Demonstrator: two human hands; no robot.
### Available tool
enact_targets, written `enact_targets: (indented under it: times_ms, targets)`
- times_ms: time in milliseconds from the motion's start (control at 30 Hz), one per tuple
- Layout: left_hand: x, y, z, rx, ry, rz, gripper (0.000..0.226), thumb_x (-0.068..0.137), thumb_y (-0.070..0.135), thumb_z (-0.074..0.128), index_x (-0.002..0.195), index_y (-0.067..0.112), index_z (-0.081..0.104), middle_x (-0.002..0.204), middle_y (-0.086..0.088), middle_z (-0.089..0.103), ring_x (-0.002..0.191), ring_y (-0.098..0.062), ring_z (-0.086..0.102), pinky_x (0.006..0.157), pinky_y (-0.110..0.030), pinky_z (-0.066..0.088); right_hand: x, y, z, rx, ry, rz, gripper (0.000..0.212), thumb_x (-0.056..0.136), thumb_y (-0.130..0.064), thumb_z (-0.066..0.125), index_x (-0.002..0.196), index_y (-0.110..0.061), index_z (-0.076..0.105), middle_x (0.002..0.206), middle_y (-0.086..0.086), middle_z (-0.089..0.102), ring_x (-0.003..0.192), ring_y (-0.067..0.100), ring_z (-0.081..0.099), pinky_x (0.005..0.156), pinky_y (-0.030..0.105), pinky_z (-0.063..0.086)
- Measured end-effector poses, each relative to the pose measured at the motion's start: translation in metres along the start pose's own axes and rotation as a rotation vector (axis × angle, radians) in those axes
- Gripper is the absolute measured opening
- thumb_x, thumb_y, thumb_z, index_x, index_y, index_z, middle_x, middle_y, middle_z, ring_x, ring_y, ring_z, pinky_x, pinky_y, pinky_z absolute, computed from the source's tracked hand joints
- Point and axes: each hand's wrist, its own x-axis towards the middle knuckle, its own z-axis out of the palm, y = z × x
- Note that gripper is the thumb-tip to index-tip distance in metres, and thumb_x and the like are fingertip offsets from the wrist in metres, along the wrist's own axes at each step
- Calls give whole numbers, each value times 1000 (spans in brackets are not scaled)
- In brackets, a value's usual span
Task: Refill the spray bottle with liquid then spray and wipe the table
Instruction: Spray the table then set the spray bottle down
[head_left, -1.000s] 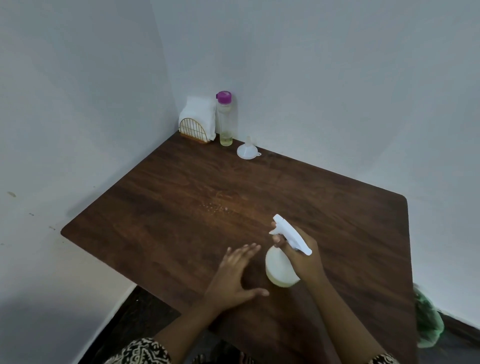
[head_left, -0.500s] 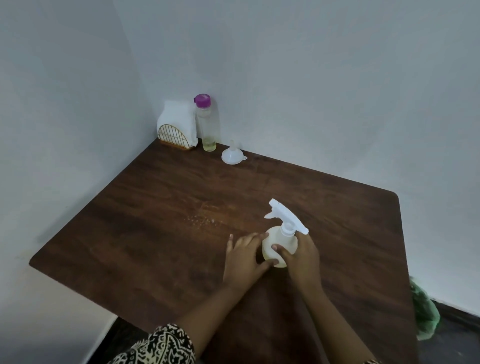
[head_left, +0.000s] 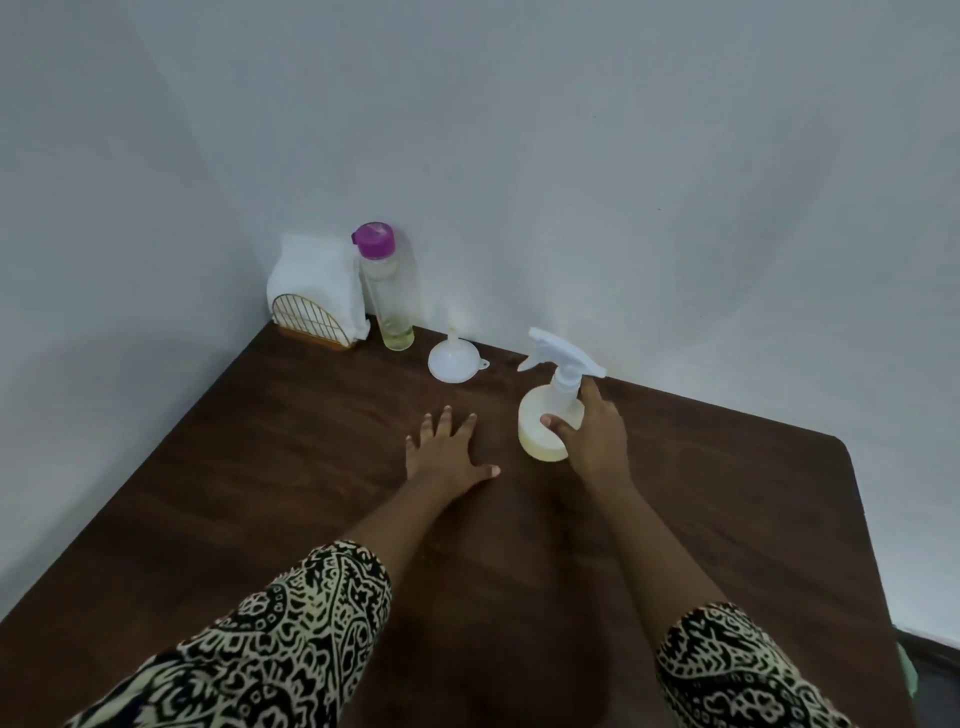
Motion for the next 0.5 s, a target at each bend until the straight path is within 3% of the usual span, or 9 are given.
enact_targets:
  times_ms: [267,500]
  targets:
    - [16,-6,0,-35,-82,34,102,73,69,62,150,43,0,160,1,-16,146,-31,-15,113,-62,4,68,-6,4,-53,-72,-18,60,83,-25,70,134,-5,43,125,14,53,115,29,51,88,31,39]
    - [18,-8,1,-30,-73,39,102,72,71,60,150,44,-1,160,2,-17,146,-31,-16,114,-62,4,84,-5,-5,-34,-110,12,62,84,-22,70,137,-7,41,135,12,52,123,30,49,100,39,41]
